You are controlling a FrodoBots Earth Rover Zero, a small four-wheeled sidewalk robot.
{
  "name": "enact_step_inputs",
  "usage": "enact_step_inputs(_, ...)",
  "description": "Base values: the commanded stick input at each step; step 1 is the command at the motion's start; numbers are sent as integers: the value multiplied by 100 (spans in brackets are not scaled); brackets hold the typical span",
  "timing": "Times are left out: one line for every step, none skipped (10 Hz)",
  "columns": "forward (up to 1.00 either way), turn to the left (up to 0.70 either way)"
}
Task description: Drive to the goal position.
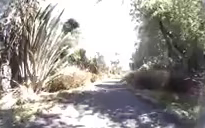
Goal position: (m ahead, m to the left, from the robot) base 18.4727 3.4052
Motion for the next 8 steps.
enact_step_inputs(85, 0)
enact_step_inputs(85, 0)
enact_step_inputs(85, 0)
enact_step_inputs(85, 0)
enact_step_inputs(85, 0)
enact_step_inputs(85, 0)
enact_step_inputs(85, 0)
enact_step_inputs(85, -34)
